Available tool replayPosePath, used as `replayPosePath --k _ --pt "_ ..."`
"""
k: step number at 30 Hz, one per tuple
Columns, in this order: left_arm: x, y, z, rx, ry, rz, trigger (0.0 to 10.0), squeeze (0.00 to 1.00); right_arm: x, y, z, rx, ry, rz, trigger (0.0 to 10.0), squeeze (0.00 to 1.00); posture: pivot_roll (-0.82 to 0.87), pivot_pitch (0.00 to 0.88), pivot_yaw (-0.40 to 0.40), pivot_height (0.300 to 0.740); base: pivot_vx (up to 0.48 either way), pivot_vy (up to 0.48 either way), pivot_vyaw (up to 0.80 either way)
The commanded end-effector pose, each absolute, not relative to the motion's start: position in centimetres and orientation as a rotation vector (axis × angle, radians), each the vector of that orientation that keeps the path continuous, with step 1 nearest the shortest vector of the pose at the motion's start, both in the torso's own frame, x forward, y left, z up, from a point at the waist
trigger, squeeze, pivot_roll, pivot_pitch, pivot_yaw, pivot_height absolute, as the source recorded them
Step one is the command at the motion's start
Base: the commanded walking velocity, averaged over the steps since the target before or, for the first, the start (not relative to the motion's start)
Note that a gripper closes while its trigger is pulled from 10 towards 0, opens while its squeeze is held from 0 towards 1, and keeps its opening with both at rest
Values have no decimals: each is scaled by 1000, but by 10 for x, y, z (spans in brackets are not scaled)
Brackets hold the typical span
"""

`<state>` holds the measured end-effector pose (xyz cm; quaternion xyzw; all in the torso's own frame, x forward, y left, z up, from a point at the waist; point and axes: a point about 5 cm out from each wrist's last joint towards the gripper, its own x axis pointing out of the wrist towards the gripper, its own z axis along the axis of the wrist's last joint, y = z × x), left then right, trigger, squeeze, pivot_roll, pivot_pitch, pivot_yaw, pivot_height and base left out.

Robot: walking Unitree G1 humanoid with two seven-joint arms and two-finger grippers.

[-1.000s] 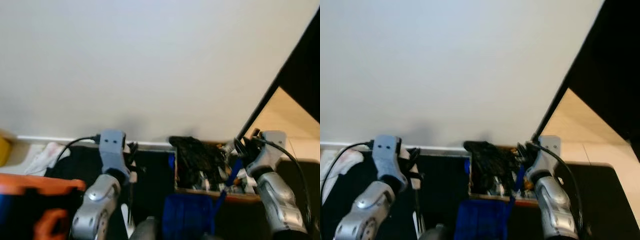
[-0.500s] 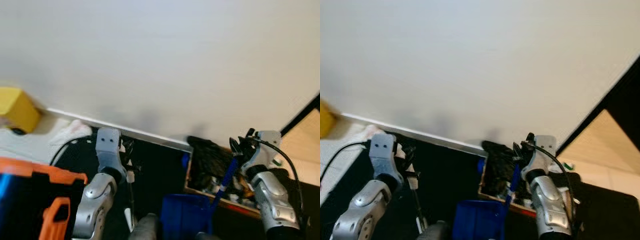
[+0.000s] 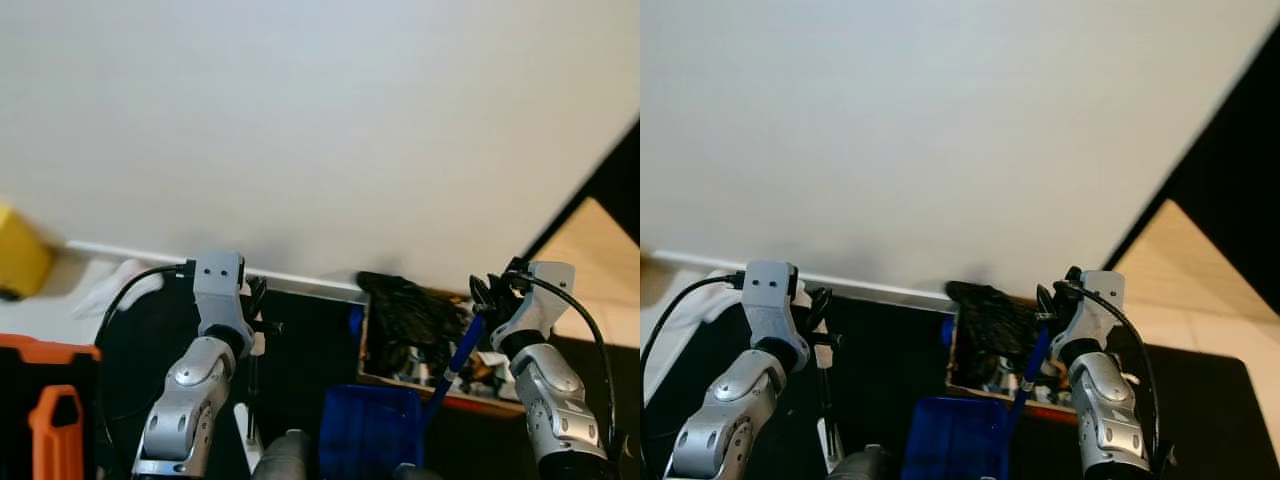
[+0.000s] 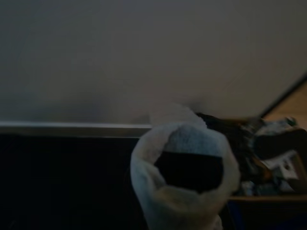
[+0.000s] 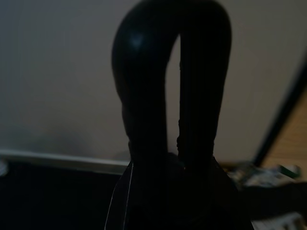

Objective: Sweep floor

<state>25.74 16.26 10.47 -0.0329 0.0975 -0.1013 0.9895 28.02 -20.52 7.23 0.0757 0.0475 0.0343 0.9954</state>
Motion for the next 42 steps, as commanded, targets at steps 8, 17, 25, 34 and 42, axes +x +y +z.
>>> replayPosePath --k 8,17,25,34,42 --pt "260 165 107 -41 174 -204 10000 0 278 -202 68 235 98 57 10000 0 109 94 18 740 0 0 -92" --pt "260 164 108 -60 170 -198 10000 0 277 -200 66 241 102 60 10000 0 110 101 20 740 0 169 0" --pt "262 165 108 -57 168 -192 10000 0 276 -200 66 243 106 60 10000 0 110 105 23 740 0 450 0" --pt "262 165 108 -54 168 -193 10000 0 275 -199 65 245 108 58 10000 0 110 106 23 740 0 480 0" --pt "262 165 108 -55 168 -192 10000 0 275 -199 65 243 107 59 10000 0 112 107 23 740 0 472 0"
